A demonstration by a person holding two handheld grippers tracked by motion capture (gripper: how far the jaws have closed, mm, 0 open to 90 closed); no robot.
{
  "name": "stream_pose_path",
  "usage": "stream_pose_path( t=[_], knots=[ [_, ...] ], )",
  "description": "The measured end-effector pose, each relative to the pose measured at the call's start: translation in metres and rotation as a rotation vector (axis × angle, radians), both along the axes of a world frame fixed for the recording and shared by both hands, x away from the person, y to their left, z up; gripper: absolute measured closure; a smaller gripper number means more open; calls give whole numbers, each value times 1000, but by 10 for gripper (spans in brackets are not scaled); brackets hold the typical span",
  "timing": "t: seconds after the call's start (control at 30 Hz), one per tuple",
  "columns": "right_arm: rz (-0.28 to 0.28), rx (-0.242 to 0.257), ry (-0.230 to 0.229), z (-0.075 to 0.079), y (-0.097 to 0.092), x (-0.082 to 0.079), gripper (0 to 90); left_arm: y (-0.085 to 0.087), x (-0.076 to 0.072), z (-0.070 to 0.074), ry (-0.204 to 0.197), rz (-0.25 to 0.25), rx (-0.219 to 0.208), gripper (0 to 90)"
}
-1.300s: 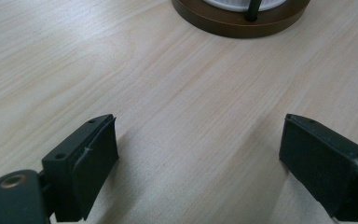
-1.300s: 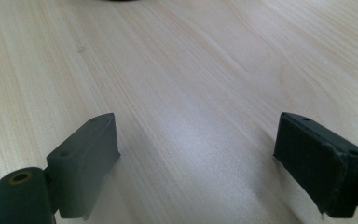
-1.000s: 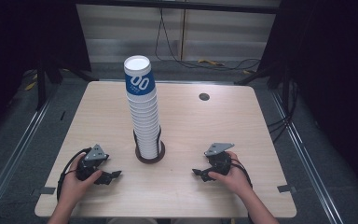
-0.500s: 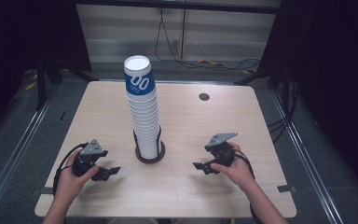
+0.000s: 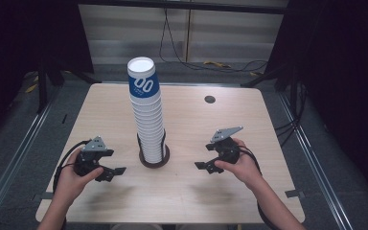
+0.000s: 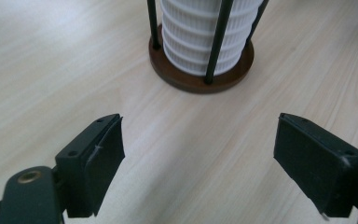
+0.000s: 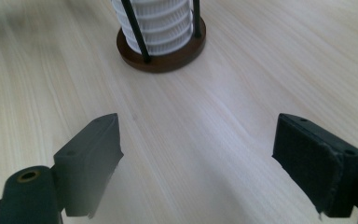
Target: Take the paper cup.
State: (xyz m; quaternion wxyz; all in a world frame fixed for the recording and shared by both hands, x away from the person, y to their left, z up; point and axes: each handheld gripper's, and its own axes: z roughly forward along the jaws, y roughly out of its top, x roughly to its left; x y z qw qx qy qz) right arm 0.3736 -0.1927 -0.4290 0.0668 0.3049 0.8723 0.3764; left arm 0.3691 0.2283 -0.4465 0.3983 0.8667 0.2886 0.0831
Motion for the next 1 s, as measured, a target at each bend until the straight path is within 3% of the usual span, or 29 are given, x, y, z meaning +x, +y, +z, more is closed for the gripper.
stream_pose_path(
  t=[0.1, 0.23, 0.33, 0.47, 0.5, 0.6, 0.73, 0.97, 1.0],
  knots=[
    [14, 33, -2, 9, 5, 2, 139, -2, 1, 11, -7, -5, -16, 158],
    [24, 82, -2, 22, 13, 5, 139, -6, 3, 24, -25, -18, -6, 158],
    [42, 95, -19, 39, 20, 10, 139, -9, 6, 34, -14, -19, -37, 158],
    [51, 94, -28, 53, 24, 13, 139, -12, 9, 45, -21, -23, -41, 158],
    [53, 97, -36, 63, 28, 16, 139, -12, 10, 49, -26, -27, -38, 157],
    [50, 97, -45, 72, 31, 19, 139, -16, 12, 60, -28, -26, -55, 157],
    [64, 105, -47, 82, 38, 22, 139, -20, 13, 72, -49, -37, -38, 157],
    [77, 108, -71, 101, 51, 30, 139, -28, 21, 91, -61, -52, -46, 158],
    [77, 111, -73, 105, 53, 31, 139, -29, 22, 93, -53, -49, -60, 157]
  ],
)
